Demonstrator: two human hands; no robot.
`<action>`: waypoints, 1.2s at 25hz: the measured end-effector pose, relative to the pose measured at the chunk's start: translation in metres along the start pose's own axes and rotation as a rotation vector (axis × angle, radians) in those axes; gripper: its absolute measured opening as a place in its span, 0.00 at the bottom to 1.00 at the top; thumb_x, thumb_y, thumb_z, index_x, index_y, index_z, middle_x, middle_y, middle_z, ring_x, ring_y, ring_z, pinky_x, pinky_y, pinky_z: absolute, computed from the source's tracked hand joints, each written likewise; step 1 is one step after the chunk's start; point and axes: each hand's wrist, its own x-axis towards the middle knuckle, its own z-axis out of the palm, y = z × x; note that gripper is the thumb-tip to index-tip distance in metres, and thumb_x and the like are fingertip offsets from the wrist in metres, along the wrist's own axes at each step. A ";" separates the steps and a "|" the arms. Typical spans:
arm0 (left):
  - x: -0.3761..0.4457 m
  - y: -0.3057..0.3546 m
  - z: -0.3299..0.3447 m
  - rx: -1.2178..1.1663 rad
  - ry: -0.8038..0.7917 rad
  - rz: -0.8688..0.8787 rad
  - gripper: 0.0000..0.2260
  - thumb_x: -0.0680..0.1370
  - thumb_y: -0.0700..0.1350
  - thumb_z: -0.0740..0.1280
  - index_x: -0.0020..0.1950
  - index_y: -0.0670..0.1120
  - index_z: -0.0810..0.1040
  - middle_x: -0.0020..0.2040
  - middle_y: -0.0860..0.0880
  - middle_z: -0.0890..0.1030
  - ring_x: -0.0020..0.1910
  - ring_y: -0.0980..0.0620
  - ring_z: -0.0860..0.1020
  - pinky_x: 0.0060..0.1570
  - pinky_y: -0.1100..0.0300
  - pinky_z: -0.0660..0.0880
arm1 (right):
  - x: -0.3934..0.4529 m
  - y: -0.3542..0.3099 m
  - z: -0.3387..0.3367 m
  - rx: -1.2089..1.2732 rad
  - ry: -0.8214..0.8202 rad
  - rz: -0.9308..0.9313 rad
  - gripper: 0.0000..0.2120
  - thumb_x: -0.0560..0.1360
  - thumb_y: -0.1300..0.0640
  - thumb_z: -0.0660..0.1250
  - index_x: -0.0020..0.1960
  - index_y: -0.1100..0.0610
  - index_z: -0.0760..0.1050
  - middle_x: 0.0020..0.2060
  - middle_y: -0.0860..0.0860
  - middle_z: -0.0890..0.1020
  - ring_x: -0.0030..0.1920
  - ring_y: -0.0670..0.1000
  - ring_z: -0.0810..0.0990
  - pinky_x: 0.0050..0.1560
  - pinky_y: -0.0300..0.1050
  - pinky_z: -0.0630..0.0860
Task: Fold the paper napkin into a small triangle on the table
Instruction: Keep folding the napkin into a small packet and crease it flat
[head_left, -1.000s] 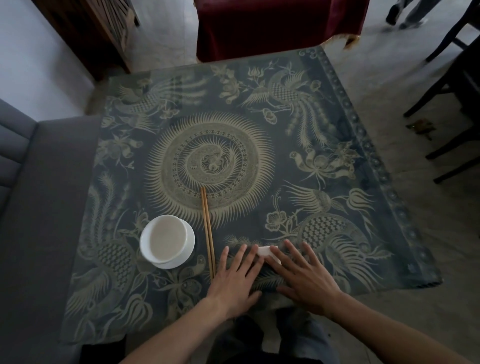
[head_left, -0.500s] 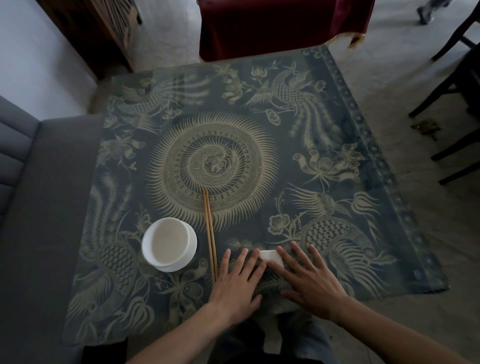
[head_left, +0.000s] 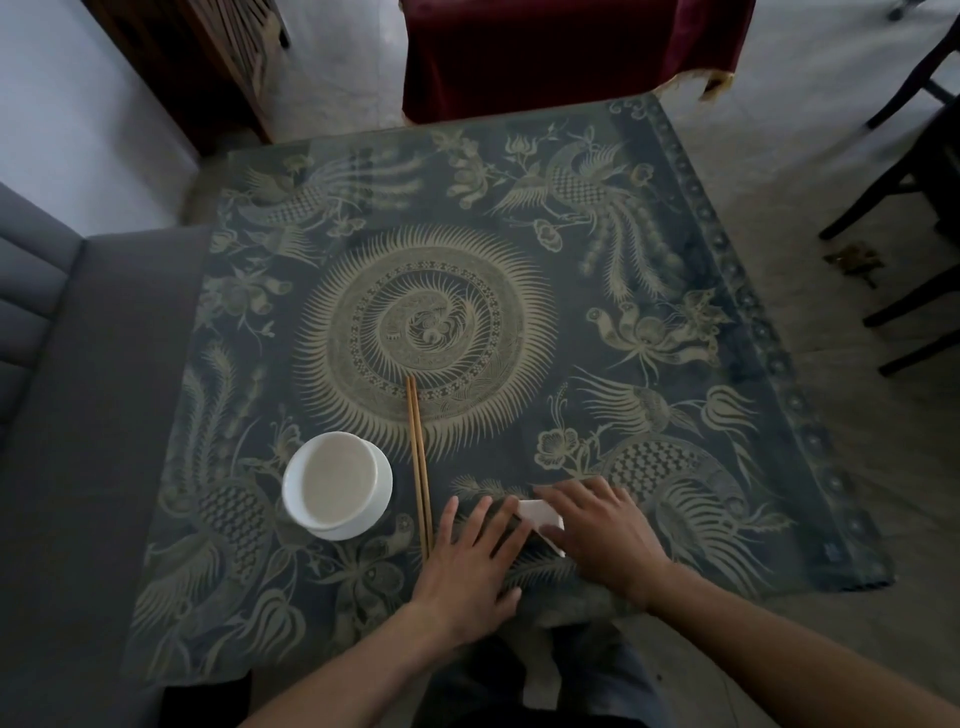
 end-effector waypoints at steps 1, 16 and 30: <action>0.000 -0.001 0.000 0.003 -0.001 0.002 0.35 0.77 0.61 0.55 0.80 0.52 0.46 0.81 0.48 0.43 0.79 0.43 0.41 0.69 0.38 0.27 | 0.009 -0.003 -0.001 0.035 0.016 0.046 0.22 0.78 0.42 0.59 0.70 0.46 0.66 0.64 0.47 0.75 0.64 0.53 0.70 0.59 0.50 0.70; 0.026 -0.012 -0.015 -0.904 0.406 -0.431 0.19 0.74 0.54 0.72 0.62 0.48 0.75 0.56 0.50 0.77 0.54 0.53 0.75 0.55 0.55 0.73 | 0.057 -0.004 -0.009 0.822 -0.081 0.433 0.06 0.67 0.55 0.77 0.38 0.51 0.79 0.35 0.47 0.83 0.37 0.46 0.80 0.41 0.44 0.78; 0.058 -0.059 -0.034 -1.321 0.269 -0.738 0.02 0.76 0.43 0.71 0.43 0.47 0.81 0.41 0.48 0.84 0.41 0.48 0.82 0.46 0.51 0.78 | 0.103 -0.027 -0.018 1.005 -0.050 0.435 0.05 0.69 0.58 0.76 0.39 0.49 0.82 0.33 0.45 0.85 0.34 0.45 0.82 0.36 0.41 0.80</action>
